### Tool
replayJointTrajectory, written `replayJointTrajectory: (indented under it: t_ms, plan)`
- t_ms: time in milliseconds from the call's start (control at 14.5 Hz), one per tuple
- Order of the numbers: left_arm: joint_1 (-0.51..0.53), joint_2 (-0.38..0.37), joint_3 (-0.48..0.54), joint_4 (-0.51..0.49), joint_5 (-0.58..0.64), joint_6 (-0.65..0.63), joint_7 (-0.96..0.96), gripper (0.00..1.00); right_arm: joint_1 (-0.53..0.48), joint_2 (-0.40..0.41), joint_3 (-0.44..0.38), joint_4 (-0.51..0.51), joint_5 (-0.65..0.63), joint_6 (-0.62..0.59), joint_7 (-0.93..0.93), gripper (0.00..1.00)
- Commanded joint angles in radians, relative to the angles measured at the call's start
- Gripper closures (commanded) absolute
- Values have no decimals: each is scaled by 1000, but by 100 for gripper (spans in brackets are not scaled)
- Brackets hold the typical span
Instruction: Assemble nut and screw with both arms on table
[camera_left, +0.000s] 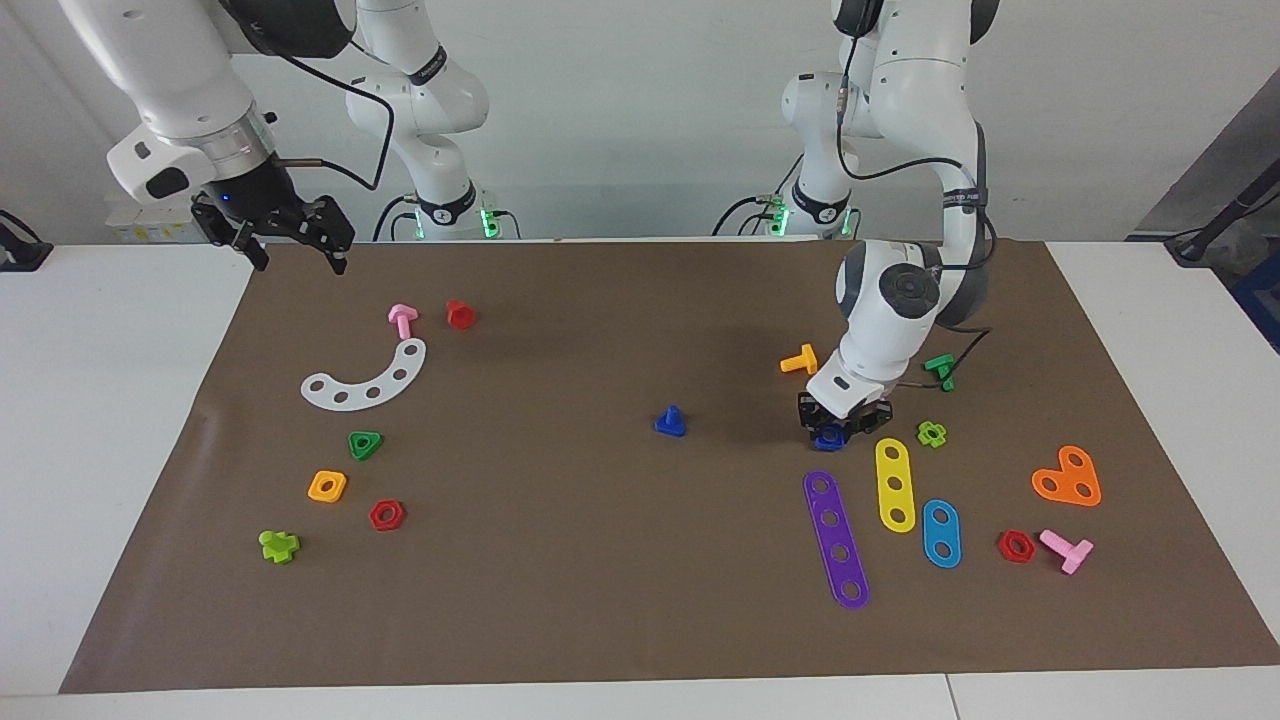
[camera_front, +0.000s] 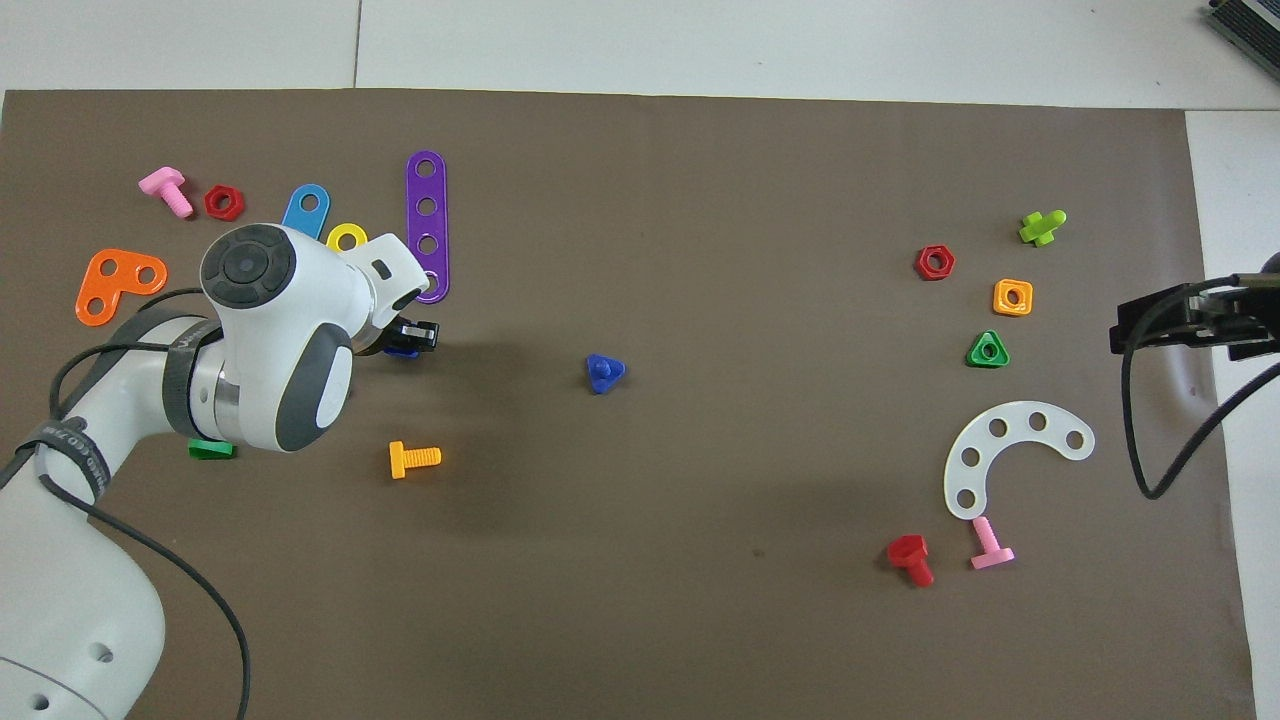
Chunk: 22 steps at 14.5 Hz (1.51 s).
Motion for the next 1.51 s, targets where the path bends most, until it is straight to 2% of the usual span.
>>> replayJointTrajectory:
  t_ms: [0, 206, 688, 963, 1445]
  plan:
    - [-76, 16, 11, 61, 10, -58, -137, 78, -7, -24, 9, -23, -3, 0, -4, 0]
    - [-151, 28, 11, 135, 8, -152, -275, 80, -7, -22, 9, -23, -3, 0, -4, 0]
    - [-286, 53, 10, 213, -2, -170, -523, 79, -7, -24, 9, -23, -3, 0, -4, 0]
    - [-332, 93, 10, 282, -19, -175, -604, 79, -7, -24, 9, -23, -3, 0, -4, 0]
    - [-366, 99, 10, 282, -18, -195, -638, 80, -7, -24, 9, -23, -3, 0, -4, 0]
